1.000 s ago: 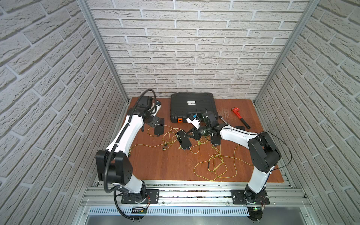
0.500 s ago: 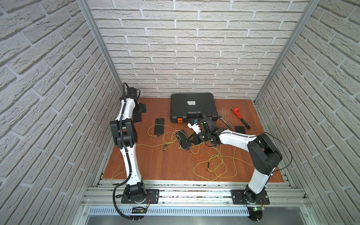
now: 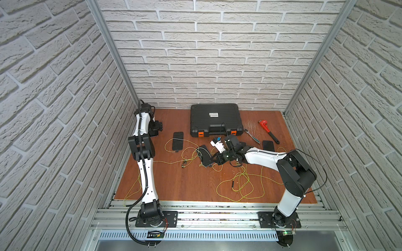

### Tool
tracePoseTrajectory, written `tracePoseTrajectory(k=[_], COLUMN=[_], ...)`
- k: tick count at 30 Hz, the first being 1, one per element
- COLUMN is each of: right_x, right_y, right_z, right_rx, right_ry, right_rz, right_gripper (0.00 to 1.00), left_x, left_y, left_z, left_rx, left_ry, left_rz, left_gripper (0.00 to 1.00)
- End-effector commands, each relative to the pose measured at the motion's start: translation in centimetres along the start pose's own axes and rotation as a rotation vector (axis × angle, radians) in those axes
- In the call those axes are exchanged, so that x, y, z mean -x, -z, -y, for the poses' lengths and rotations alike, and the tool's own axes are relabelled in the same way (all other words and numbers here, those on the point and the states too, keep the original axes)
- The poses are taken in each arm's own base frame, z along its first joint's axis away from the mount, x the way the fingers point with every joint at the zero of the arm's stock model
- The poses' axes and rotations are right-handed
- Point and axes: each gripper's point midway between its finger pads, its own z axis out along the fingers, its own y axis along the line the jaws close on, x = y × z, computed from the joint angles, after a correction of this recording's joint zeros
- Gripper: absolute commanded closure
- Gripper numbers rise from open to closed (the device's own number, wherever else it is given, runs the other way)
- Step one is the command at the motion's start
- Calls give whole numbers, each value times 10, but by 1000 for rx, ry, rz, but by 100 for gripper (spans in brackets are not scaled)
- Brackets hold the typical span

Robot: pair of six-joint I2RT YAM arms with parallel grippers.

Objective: Plug wired earphones into phones
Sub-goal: Move the phone to the center of the board.

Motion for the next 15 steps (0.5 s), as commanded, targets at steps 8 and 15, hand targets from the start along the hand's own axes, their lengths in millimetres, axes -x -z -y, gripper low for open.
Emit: tracePoseTrajectory(k=[8, 15], right_x=[11, 13], right_y=[3, 0], right_z=[-6, -6], right_rx=[4, 6], right_ry=[12, 13], right_rz=[49, 38], right_gripper=[95, 95], left_x=[-23, -29], left_y=[-27, -26], left_z=[-1, 0], left_rx=[-76, -29], left_ry=[12, -31], left_rz=[-97, -123], left_gripper=[18, 26])
